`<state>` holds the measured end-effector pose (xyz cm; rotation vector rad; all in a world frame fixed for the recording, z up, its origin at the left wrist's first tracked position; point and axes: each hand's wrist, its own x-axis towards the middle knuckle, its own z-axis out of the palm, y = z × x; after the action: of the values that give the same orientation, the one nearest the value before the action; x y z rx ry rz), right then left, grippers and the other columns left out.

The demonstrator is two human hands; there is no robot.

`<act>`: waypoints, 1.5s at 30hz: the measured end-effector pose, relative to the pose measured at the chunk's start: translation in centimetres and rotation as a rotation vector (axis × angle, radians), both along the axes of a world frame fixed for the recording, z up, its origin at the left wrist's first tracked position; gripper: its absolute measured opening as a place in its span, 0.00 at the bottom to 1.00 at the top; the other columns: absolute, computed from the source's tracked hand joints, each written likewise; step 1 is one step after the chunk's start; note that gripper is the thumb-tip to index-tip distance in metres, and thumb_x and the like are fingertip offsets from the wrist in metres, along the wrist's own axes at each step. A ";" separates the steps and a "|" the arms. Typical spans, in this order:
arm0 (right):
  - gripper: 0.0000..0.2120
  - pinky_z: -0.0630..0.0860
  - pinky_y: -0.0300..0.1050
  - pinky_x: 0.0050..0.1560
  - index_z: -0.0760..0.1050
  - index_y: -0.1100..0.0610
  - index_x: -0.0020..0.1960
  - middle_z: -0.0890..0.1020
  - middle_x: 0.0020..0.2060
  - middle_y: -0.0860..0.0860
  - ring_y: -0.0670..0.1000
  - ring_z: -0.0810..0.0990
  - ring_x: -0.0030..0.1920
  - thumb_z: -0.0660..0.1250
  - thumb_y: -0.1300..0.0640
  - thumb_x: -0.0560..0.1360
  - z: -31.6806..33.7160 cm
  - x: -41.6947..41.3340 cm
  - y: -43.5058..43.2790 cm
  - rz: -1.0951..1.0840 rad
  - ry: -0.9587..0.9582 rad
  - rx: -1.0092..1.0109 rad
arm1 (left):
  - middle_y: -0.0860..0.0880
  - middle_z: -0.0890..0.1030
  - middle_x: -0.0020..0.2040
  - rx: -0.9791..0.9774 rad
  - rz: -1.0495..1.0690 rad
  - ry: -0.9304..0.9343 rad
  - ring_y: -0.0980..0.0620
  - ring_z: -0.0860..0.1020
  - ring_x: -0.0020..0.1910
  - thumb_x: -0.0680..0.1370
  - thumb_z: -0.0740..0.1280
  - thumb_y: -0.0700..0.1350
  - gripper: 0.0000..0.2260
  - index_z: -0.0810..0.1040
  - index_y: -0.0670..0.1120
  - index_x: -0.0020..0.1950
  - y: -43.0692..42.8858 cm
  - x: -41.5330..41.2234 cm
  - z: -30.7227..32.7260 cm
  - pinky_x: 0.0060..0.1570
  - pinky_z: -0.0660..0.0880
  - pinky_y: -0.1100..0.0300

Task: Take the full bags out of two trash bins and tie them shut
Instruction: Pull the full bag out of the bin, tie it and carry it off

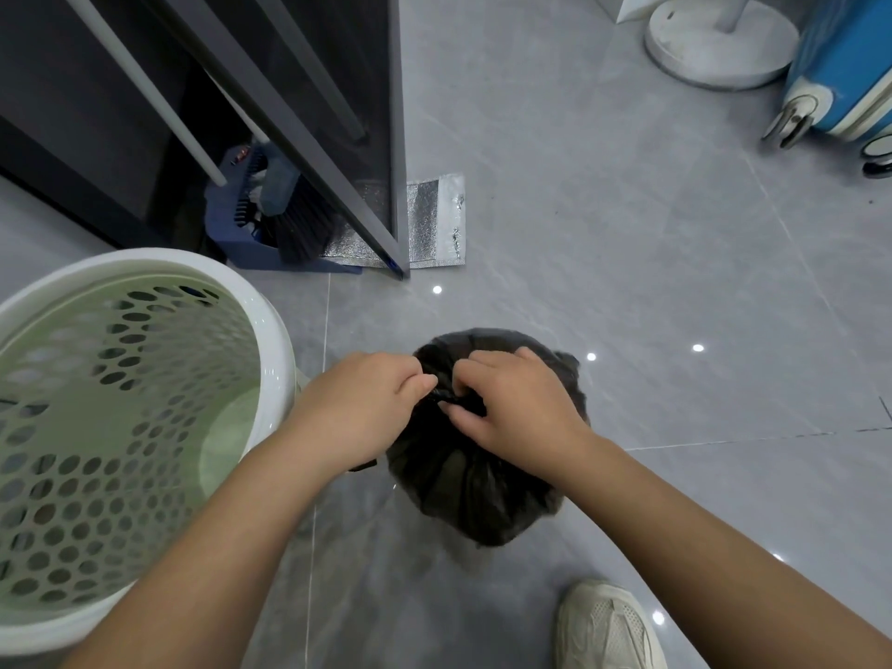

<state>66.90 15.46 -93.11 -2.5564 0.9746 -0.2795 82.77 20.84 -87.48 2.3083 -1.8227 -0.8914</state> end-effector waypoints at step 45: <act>0.16 0.68 0.46 0.36 0.64 0.52 0.36 0.68 0.29 0.44 0.50 0.68 0.31 0.70 0.47 0.70 -0.5 -0.3 0.2 -0.052 -0.028 -0.039 | 0.52 0.76 0.31 0.075 -0.007 0.061 0.53 0.75 0.34 0.78 0.60 0.54 0.14 0.77 0.49 0.37 -0.2 -0.2 -0.5 0.36 0.71 0.57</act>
<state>66.60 15.64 -93.56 -2.5584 1.0357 -0.3511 82.60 20.63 -87.97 2.2924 -1.8043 -1.0367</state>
